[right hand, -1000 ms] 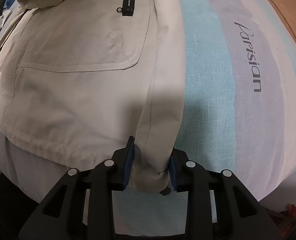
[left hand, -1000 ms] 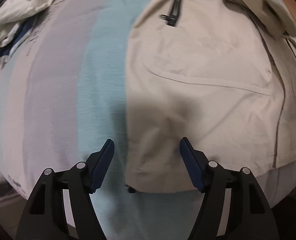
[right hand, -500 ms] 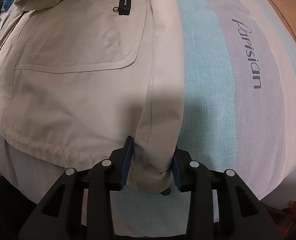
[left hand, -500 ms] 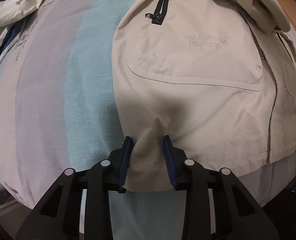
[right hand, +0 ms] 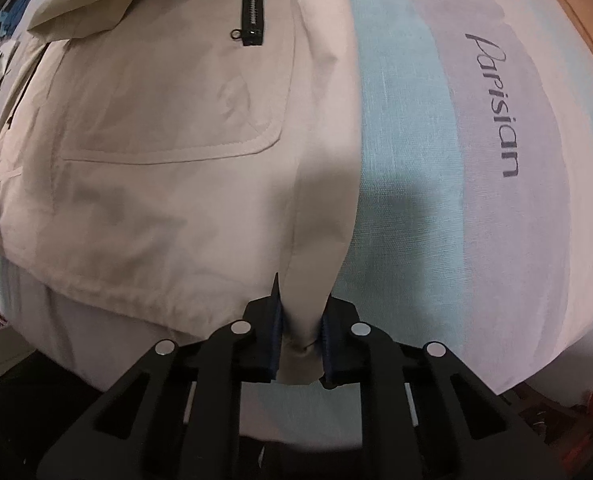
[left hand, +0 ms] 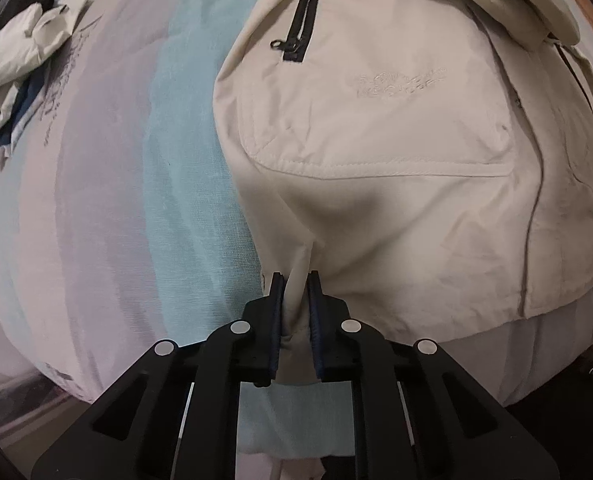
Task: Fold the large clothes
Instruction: 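Lift the hem with both tools and fold it toward the hood, then carry the held hem with both tools over the folded jacket, then lower the hem onto the jacket and open both tools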
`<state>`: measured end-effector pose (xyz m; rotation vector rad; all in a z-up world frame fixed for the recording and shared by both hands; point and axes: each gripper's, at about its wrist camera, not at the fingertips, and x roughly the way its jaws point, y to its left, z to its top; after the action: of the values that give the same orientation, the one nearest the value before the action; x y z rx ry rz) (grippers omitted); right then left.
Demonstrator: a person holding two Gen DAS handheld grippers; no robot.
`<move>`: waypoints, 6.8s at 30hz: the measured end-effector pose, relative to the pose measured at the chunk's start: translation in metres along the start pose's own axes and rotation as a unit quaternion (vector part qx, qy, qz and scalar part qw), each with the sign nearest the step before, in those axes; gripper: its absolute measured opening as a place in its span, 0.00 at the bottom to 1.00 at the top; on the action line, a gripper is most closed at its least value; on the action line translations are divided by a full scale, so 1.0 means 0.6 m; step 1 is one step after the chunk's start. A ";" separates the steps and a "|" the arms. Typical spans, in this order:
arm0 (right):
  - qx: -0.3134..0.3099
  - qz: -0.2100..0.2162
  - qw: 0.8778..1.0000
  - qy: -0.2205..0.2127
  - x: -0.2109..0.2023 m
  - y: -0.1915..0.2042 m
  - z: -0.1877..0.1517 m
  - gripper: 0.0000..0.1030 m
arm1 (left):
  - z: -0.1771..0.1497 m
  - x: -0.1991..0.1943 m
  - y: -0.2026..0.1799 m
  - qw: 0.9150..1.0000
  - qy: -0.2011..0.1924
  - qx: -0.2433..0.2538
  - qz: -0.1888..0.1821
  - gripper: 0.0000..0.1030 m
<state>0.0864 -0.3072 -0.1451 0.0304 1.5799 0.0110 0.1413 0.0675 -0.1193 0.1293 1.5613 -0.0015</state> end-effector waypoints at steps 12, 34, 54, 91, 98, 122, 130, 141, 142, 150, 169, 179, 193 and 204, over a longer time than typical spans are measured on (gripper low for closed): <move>-0.021 0.015 0.999 0.020 -0.081 0.008 0.034 0.12 | 0.020 -0.068 -0.021 0.999 -0.003 0.032 0.006 0.10; 0.026 0.037 0.999 0.017 -0.192 -0.017 0.089 0.12 | 0.036 -0.163 0.007 0.999 -0.024 0.032 0.002 0.09; 0.026 0.049 0.998 0.027 -0.228 -0.019 0.159 0.11 | 0.123 -0.215 0.005 0.997 -0.030 0.065 0.004 0.09; 0.014 0.044 0.999 -0.005 -0.299 -0.024 0.365 0.11 | 0.313 -0.251 0.017 0.994 -0.068 0.083 0.005 0.09; 0.009 0.040 0.999 -0.019 -0.317 -0.020 0.398 0.11 | 0.339 -0.270 0.020 0.993 -0.084 0.078 0.002 0.09; 0.004 0.024 0.995 -0.101 -0.366 0.004 0.520 0.11 | 0.450 -0.285 0.052 0.989 -0.136 0.051 0.003 0.09; 0.006 0.015 0.993 -0.114 -0.357 0.018 0.562 0.11 | 0.494 -0.274 0.045 0.987 -0.146 0.059 0.013 0.09; 0.025 0.003 0.993 -0.118 -0.324 0.005 0.604 0.11 | 0.554 -0.242 0.045 0.987 -0.149 0.055 0.012 0.09; 0.026 0.001 0.993 -0.118 -0.322 0.005 0.610 0.11 | 0.562 -0.240 0.046 0.987 -0.150 0.051 0.009 0.09; 0.033 -0.005 0.992 -0.120 -0.307 0.009 0.657 0.11 | 0.605 -0.231 0.052 0.987 -0.155 0.040 0.007 0.09; 0.033 -0.029 0.994 -0.097 -0.212 0.018 0.739 0.11 | 0.677 -0.143 0.073 0.992 -0.122 0.036 0.005 0.09; 0.035 -0.032 0.995 -0.083 -0.164 0.017 0.780 0.11 | 0.707 -0.088 0.067 0.993 -0.110 0.041 0.020 0.09; 0.040 -0.025 0.997 -0.065 -0.093 0.011 0.810 0.11 | 0.723 -0.026 0.059 0.994 -0.103 0.028 0.023 0.09; 0.037 -0.044 0.993 -0.102 -0.102 0.013 0.807 0.29 | 0.711 -0.032 0.056 0.992 -0.127 0.020 0.019 0.27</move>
<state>0.5710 -0.3066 -0.0880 0.0195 1.3760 -0.1153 0.5691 0.0637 -0.0954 0.1836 1.3048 -0.0175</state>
